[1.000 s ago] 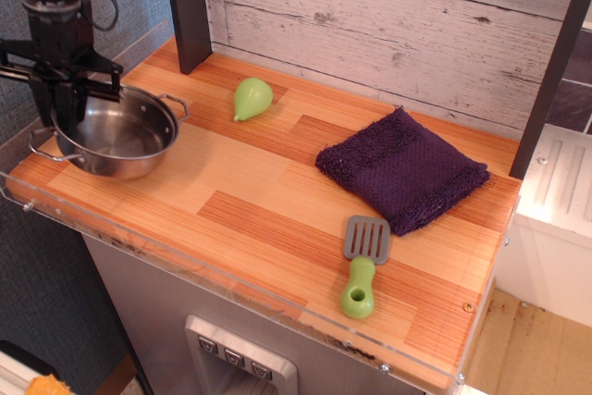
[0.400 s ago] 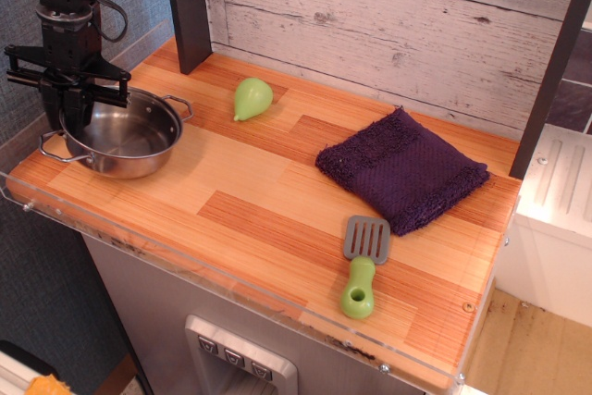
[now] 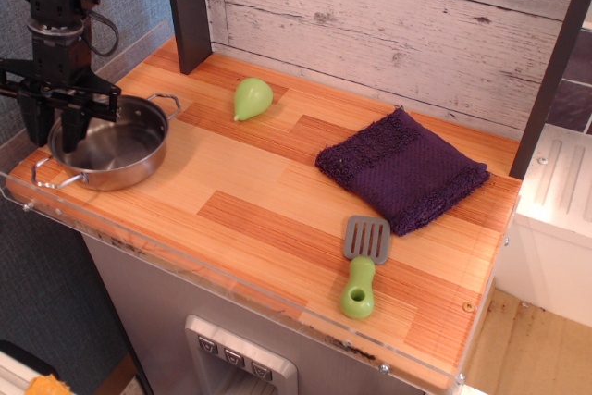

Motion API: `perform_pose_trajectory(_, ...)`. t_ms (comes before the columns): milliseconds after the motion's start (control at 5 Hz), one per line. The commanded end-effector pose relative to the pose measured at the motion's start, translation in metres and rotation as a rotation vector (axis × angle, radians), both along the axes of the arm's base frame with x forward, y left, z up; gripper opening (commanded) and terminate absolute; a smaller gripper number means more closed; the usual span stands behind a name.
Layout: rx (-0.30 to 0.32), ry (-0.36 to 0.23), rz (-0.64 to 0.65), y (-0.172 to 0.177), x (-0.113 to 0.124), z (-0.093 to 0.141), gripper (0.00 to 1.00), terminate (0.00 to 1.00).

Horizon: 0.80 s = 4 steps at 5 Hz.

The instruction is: Pick up the pot from above the purple cloth and placed it on table surface

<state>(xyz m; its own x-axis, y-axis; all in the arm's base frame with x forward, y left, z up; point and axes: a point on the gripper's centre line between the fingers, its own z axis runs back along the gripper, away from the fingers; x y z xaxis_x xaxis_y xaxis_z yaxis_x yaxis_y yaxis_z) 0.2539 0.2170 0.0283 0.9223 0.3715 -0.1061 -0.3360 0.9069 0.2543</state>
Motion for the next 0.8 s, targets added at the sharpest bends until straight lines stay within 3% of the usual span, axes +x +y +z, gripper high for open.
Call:
perform_pose_trajectory(0, 0.031, -0.148, -0.036, -0.024, -0.007, 0.071, 1.0, 0.0)
perform_pose_trajectory(200, -0.021, -0.206, -0.072, -0.056, -0.01, 0.093, 1.0, 0.0)
perform_pose_trajectory(600, -0.075, -0.209, -0.203, -0.117, -0.001, 0.083, 1.0, 0.0)
